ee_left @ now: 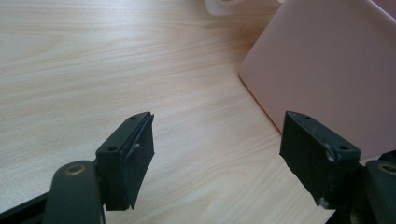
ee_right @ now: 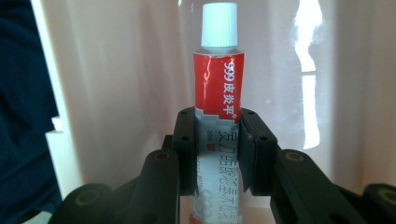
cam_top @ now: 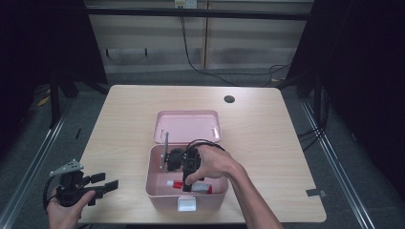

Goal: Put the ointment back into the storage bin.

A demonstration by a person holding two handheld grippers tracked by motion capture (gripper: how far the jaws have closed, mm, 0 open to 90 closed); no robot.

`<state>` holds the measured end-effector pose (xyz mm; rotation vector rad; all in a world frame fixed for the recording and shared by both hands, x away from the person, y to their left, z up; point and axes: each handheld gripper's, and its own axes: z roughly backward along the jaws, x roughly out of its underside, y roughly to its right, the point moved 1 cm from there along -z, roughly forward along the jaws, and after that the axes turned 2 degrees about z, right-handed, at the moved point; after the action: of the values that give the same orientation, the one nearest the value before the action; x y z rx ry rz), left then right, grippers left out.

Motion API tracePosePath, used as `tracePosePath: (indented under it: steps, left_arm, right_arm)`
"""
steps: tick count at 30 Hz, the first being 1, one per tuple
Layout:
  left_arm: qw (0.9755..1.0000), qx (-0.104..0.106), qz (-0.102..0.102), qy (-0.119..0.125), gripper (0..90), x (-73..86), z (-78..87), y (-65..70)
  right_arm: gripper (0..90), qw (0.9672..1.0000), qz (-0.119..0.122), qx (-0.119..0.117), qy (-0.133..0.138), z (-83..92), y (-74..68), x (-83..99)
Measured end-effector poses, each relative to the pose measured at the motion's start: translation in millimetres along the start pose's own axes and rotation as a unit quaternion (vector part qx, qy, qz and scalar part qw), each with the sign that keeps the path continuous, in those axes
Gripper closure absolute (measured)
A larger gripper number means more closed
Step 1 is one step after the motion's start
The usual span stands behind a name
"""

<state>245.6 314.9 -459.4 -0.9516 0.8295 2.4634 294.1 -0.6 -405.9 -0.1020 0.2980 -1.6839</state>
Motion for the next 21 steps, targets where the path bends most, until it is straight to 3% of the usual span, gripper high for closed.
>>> tracePosePath:
  steps: [10, 21]
  left_arm:
    - [1.0000, 0.000, -0.002, 0.000, 25.9, -0.1, -0.3, 0.0]
    - [1.0000, -0.001, -0.002, 0.001, 25.9, -0.6, -0.4, 0.4]
  right_arm:
    - [71.1, 0.9995, 0.017, -0.009, -0.026, -14.2, -1.2, -2.6]
    - [71.1, 0.9992, 0.016, -0.026, -0.026, -28.9, 1.5, -3.7]
